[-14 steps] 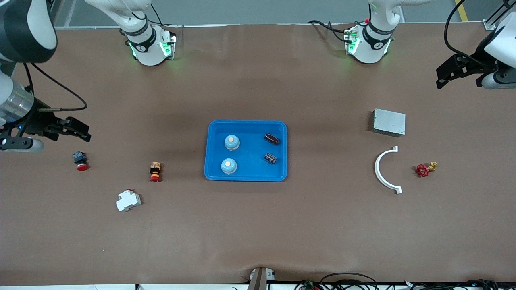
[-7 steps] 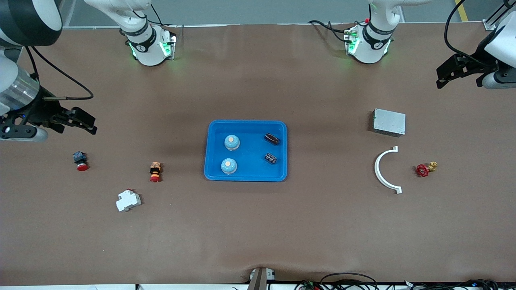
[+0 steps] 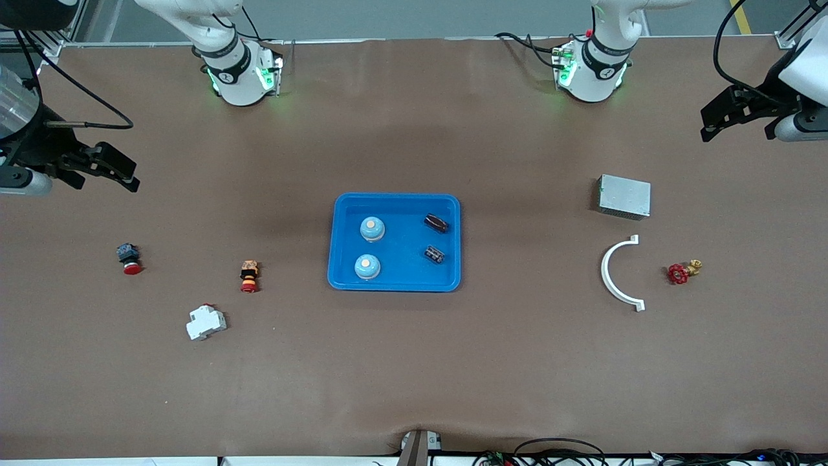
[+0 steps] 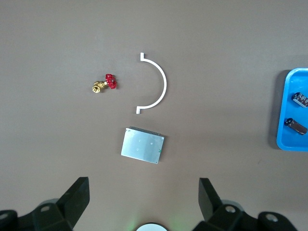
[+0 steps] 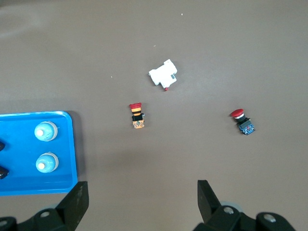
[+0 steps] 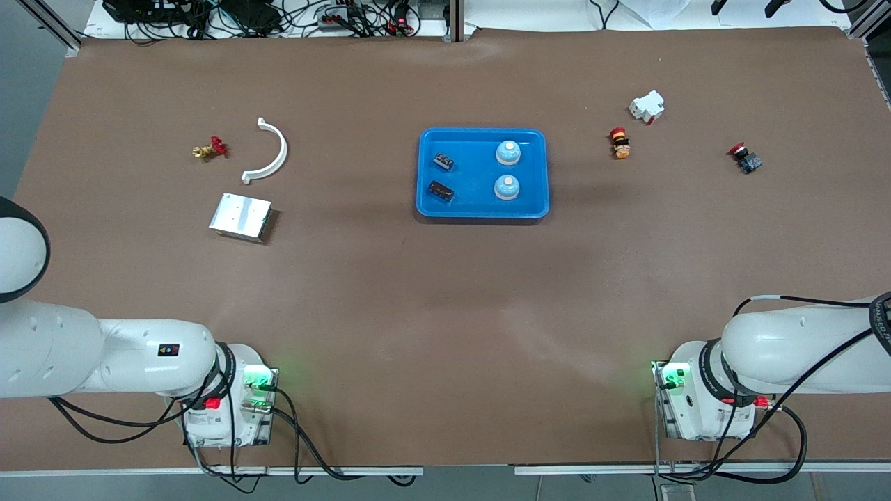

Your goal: Place electrolytic capacitor and blue bell in tray

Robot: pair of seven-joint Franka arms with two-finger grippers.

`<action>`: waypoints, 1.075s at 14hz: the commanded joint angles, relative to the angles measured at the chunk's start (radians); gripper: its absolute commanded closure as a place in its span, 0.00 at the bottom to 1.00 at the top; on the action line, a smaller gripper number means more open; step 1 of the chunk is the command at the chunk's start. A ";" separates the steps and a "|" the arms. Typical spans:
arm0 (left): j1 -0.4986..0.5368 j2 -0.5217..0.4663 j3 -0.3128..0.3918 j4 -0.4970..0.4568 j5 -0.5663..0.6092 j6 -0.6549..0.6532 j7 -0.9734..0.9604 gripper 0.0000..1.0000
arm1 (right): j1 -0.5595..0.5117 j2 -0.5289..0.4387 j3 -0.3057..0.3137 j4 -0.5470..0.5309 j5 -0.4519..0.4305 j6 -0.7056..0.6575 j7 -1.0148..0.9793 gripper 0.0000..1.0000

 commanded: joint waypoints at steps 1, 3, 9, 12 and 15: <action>0.000 0.008 -0.020 0.023 -0.006 -0.012 0.006 0.00 | -0.008 -0.020 -0.025 -0.013 0.010 -0.010 -0.056 0.00; 0.002 0.006 -0.021 0.023 -0.006 -0.014 0.006 0.00 | -0.010 -0.029 -0.035 -0.013 0.012 -0.019 -0.070 0.00; 0.002 0.005 -0.021 0.023 -0.007 -0.017 0.008 0.00 | 0.047 -0.040 -0.107 -0.014 0.012 -0.030 -0.085 0.00; 0.003 0.005 -0.021 0.023 -0.009 -0.017 0.008 0.00 | 0.084 -0.040 -0.131 -0.016 0.009 -0.030 -0.084 0.00; 0.005 0.005 -0.021 0.023 -0.012 -0.017 0.009 0.00 | 0.106 -0.040 -0.154 -0.014 0.009 -0.041 -0.084 0.00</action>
